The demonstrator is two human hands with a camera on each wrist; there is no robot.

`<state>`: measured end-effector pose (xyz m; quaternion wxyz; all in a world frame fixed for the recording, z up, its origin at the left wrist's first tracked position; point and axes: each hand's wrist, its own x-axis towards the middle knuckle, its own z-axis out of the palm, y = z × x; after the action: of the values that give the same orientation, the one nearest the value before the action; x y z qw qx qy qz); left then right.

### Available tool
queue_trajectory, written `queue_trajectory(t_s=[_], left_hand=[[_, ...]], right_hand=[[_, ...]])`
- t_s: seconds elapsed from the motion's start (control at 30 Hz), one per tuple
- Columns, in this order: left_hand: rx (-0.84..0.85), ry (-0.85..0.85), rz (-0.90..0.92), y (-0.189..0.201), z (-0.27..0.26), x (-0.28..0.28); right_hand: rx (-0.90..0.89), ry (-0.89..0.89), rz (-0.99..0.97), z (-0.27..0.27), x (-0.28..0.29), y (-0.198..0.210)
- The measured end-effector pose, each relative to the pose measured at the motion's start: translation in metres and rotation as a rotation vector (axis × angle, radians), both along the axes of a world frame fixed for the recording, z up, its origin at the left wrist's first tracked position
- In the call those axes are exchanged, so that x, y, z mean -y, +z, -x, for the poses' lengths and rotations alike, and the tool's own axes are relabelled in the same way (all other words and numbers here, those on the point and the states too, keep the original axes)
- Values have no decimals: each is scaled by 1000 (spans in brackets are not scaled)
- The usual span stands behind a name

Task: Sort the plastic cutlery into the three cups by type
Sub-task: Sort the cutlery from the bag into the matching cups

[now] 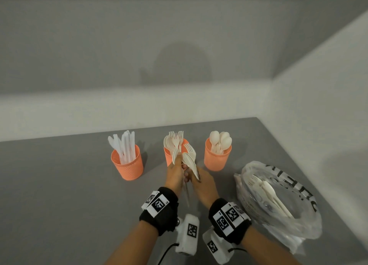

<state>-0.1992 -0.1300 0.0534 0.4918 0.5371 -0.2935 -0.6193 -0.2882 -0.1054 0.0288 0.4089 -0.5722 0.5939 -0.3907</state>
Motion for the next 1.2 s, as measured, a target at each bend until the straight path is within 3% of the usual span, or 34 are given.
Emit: queue_trajectory(t_s=[0.1,0.2,0.5,0.6,0.73,0.83,0.93,1.1,1.2], left_hand=[[-136,-43,-70,-1,-5,5],[-150,-86,-131,-2,-11,8],[-190,170,-48,5,-37,19],[-108,104,-21,5,-42,22],[-55,-112,18,5,-35,15],[-90,-273,37,8,-25,9],[-81,-316,38,4,-19,6],[-27,-211,43,-2,-24,16],[-43,-93,55,2,-37,28]], right_hand=[[16,20,-11,2,-2,0],[42,90,-76,3,-5,3],[382,113,-328,18,0,22],[523,184,-413,24,0,25],[622,253,-464,23,4,28],[616,285,-442,20,7,32],[547,300,-425,18,7,34],[293,251,-316,33,14,28],[264,83,-201,51,26,30]])
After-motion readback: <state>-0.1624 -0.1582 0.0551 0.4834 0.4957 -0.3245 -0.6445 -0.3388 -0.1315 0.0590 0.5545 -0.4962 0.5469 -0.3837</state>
